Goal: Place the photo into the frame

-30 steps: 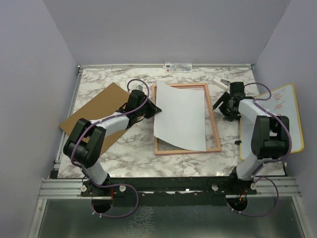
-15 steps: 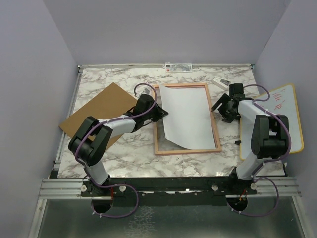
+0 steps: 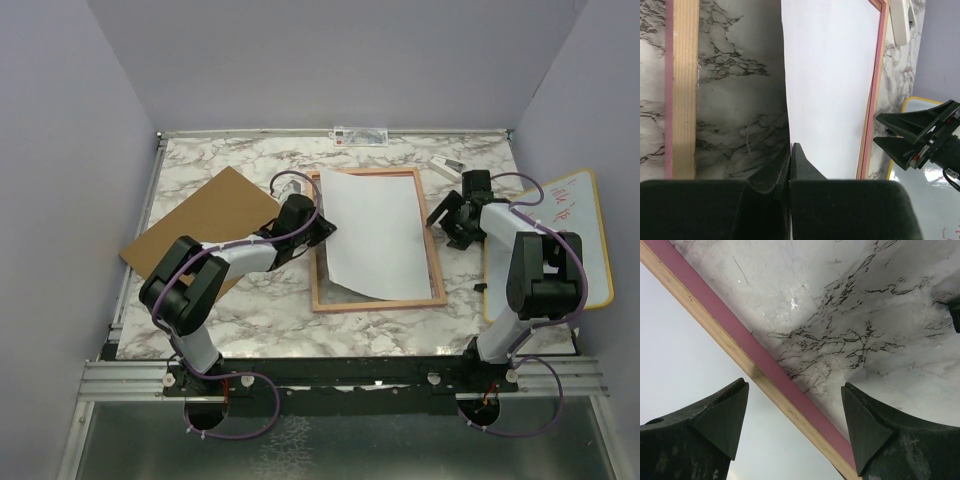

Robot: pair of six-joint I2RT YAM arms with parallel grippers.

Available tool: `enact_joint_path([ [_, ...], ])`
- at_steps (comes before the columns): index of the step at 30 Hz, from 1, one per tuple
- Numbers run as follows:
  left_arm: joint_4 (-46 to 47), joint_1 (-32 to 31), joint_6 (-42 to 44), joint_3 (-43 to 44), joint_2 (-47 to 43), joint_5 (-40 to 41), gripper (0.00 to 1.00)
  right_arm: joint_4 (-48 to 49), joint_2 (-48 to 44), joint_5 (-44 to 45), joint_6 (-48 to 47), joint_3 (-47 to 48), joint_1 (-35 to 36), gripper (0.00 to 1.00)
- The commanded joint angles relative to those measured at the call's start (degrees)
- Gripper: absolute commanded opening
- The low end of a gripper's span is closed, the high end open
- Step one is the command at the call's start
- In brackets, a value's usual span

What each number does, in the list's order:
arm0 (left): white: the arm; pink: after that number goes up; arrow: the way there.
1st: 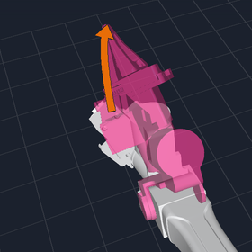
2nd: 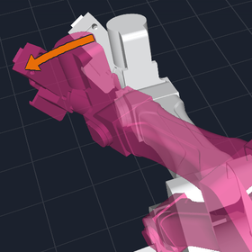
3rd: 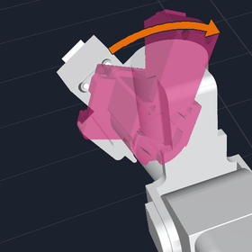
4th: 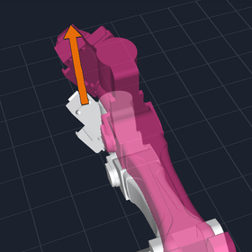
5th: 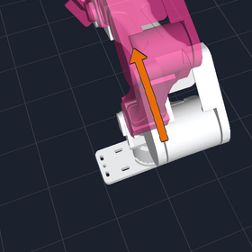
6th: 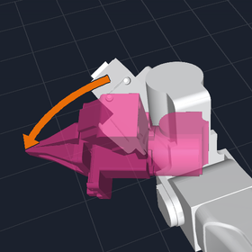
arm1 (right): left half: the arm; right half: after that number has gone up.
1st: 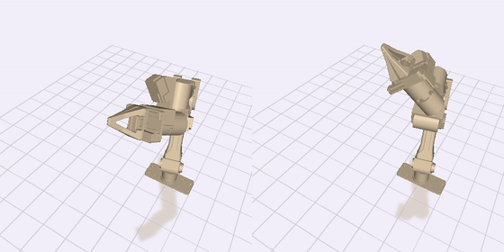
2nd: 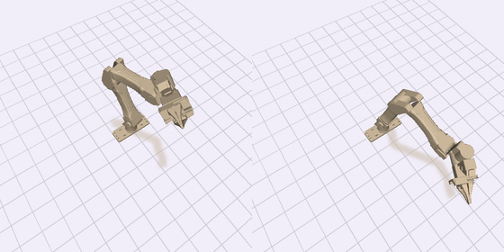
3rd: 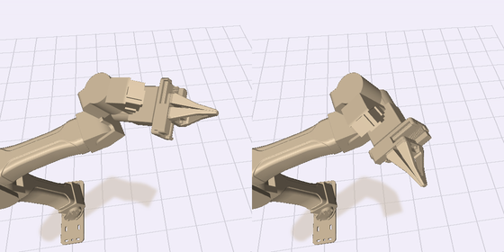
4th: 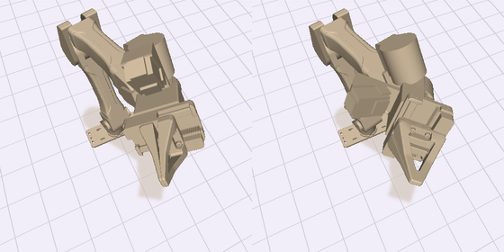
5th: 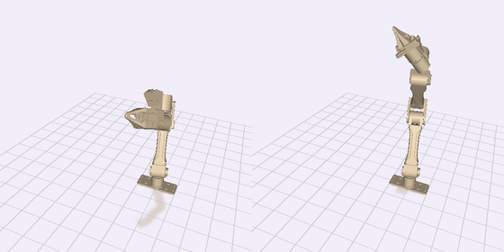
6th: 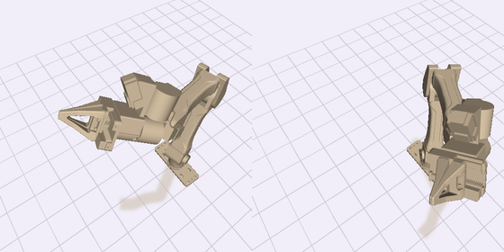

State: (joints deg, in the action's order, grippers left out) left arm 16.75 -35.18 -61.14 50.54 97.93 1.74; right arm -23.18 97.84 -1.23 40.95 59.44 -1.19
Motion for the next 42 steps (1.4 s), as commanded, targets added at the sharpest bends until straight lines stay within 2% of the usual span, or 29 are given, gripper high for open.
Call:
enact_joint_path([
  [1, 2.85, -0.59, 1.91, 0.83, 0.14, 0.68, 0.0, 1.17, 1.02, -0.95, 0.54, -0.46, -0.21, 0.79],
  [11, 1.97, -1.03, 1.41, 3.3, 3.2, -6.33, 0.0, 1.35, 1.2, -1.05, 0.55, -0.82, -0.22, 0.79],
  [17, 0.3, -1.3, 1.65, 4.42, 4.47, -8.86, 0.04, 1.63, 1.45, -1.46, 0.54, -0.95, -0.22, 0.79],
  [30, -0.13, -2.71, -1.5, 3.37, 4.63, -9.48, 0.03, 1.78, 1.21, -2.37, 0.4, -1.64, -0.22, 0.79],
  [35, -4.73, -2.71, 0.12, 4.43, 3.72, -5.57, 0.18, 2.04, 0.62, -2.96, 0.36, -2.42, -0.21, 0.79],
  [38, -9.85, -2.69, 2.74, 6.98, 3.63, -3.67, 0.34, 2.22, 0.27, -3.36, 0.36, -2.7, -0.22, 0.79],
  [42, -12.64, -2.68, 5.05, 9.6, 4.07, -3.72, 0.5, 2.5, -0.08, -3.52, 0.42, -3.18, -0.22, 0.79],
])
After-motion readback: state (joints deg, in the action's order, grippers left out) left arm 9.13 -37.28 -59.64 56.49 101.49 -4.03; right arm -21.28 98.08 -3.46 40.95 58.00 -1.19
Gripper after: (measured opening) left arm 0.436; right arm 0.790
